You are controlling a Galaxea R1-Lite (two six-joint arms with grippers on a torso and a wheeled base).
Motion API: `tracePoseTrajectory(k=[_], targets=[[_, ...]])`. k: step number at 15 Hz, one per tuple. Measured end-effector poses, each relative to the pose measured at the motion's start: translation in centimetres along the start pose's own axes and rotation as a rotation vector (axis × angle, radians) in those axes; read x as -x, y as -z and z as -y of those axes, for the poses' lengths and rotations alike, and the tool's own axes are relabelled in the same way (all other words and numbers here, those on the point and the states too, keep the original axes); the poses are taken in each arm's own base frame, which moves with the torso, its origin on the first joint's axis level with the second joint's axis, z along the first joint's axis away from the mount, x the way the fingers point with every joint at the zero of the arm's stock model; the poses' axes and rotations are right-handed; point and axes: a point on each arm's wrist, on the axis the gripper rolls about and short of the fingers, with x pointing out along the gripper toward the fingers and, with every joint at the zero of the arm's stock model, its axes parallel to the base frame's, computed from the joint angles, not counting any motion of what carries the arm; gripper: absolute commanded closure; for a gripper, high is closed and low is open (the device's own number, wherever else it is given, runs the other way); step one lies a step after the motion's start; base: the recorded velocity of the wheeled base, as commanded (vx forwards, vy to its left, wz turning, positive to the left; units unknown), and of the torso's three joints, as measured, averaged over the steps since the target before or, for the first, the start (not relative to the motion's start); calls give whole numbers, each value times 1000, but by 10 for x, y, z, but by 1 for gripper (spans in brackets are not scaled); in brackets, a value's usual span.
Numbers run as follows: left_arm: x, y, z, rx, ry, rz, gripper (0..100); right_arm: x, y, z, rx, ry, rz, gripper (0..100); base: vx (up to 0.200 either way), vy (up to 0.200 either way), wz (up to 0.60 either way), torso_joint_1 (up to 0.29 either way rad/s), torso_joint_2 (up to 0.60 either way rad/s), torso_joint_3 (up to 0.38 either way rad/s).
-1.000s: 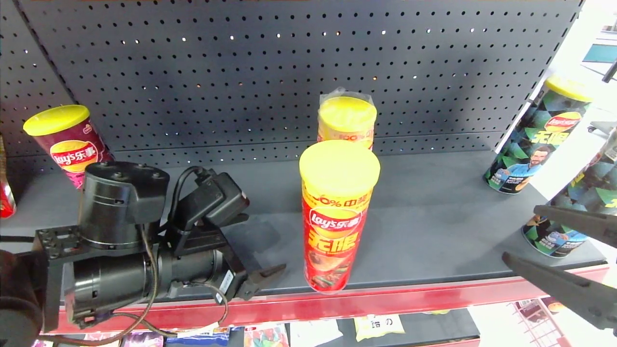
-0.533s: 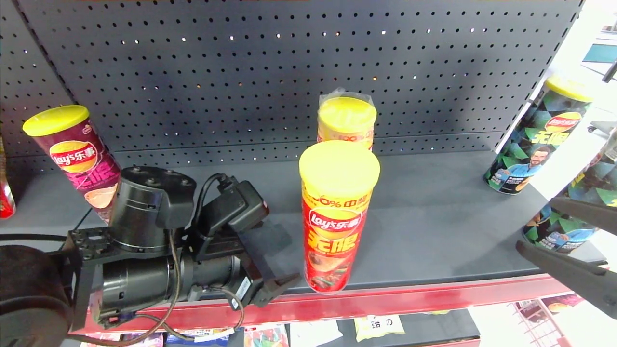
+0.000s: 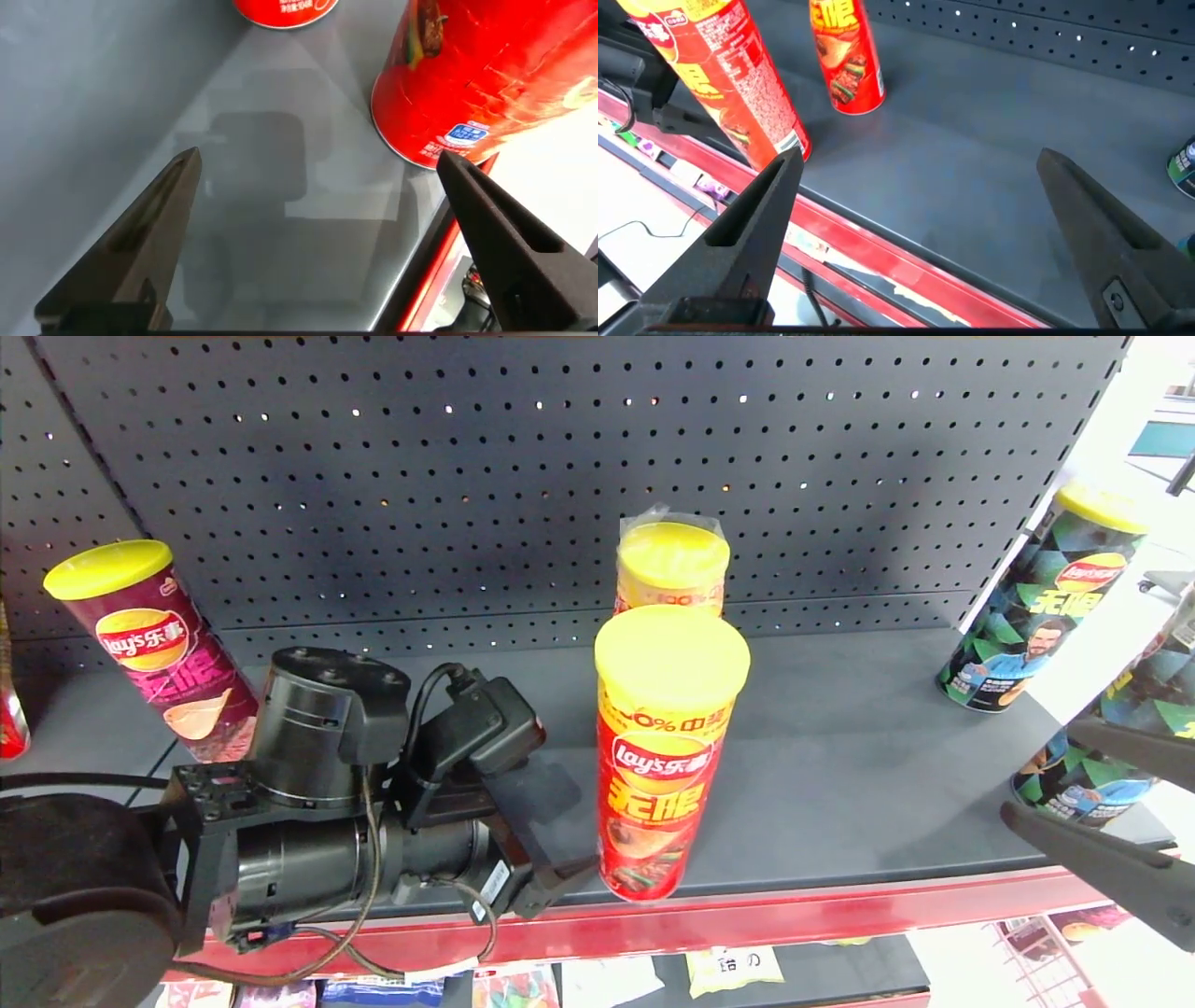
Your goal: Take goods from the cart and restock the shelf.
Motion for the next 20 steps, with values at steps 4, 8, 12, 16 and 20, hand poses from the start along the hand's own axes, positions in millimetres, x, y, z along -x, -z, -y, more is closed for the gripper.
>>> tracePoseTrajectory(k=[4,8,12,16,20], targets=[[-1,0,1,-2,5,-1,0,0,1,0,0,0,-2,0,0,0,0,0,0,0],[-3,-1,2,-4,8,0,0,0,1,0,0,1,-5,0,0,0,0,0,0,0],[-6,-3,1,-4,8,0,0,0,1,0,0,1,-6,0,0,0,0,0,0,0],[-10,-7,2,-9,12,10,0,-1,2,0,-1,1,-9,0,0,0,0,0,0,0],[-12,-6,3,-8,16,3,0,-1,4,0,0,0,-15,0,0,0,0,0,0,0]])
